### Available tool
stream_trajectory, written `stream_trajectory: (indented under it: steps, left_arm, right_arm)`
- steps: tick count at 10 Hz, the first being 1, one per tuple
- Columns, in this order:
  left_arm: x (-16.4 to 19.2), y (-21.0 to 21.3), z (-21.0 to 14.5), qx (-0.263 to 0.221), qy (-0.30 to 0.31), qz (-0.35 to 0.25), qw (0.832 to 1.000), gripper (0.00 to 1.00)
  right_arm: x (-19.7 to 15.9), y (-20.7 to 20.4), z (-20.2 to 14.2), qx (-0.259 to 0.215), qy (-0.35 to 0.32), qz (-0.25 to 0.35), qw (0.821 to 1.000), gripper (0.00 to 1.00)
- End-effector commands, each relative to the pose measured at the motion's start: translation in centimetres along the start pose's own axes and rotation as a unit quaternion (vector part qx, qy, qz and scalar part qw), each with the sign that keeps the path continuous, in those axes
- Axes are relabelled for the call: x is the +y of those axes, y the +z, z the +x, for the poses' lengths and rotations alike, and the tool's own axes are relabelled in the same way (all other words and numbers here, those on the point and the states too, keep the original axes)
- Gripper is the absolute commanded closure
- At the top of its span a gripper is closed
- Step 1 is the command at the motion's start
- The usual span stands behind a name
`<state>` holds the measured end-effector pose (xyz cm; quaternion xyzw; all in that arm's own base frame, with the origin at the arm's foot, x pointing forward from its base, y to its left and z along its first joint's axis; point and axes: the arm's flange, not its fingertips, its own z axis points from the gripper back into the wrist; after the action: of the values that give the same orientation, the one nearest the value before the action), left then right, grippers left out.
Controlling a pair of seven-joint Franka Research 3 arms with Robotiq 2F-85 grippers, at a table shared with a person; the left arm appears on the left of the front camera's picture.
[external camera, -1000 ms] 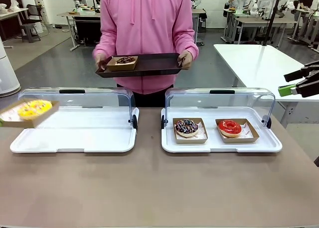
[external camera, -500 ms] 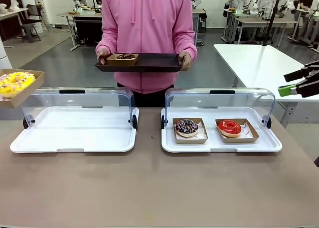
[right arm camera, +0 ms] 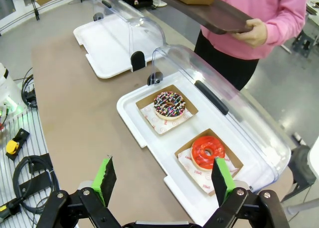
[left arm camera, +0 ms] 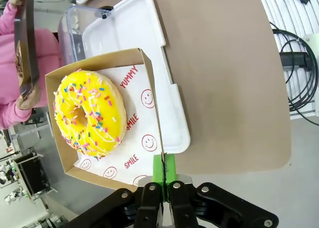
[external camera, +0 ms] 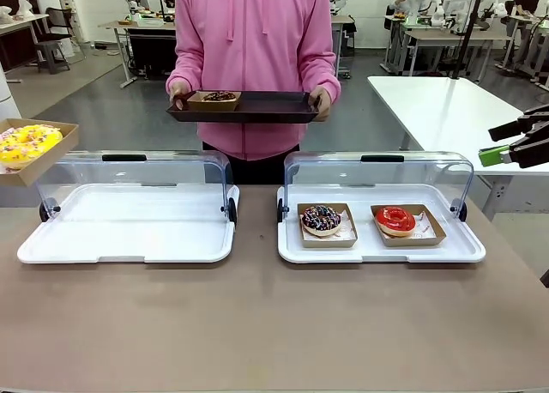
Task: Provide the desired donut to the person.
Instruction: Pick up and lift the Paper togo box containing the Donut pointed at by the person, then place the picked Paper togo box onto the Handle tray extended by the person.
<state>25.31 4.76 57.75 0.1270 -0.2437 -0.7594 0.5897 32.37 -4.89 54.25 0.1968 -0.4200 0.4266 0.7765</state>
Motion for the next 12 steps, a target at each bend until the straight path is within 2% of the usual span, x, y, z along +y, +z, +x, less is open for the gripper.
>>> stream_trajectory:
  steps: [1,12]
  left_arm:
    - [-0.10,0.14,0.39,0.011,0.009,-0.004,1.000,1.00]
    - [-0.10,0.14,0.39,0.011,0.009,-0.004,1.000,1.00]
  right_arm:
    - [-0.18,-0.17,-0.05,-0.006,0.001,0.004,1.000,0.00]
    - [-0.18,-0.17,-0.05,-0.006,0.001,0.004,1.000,0.00]
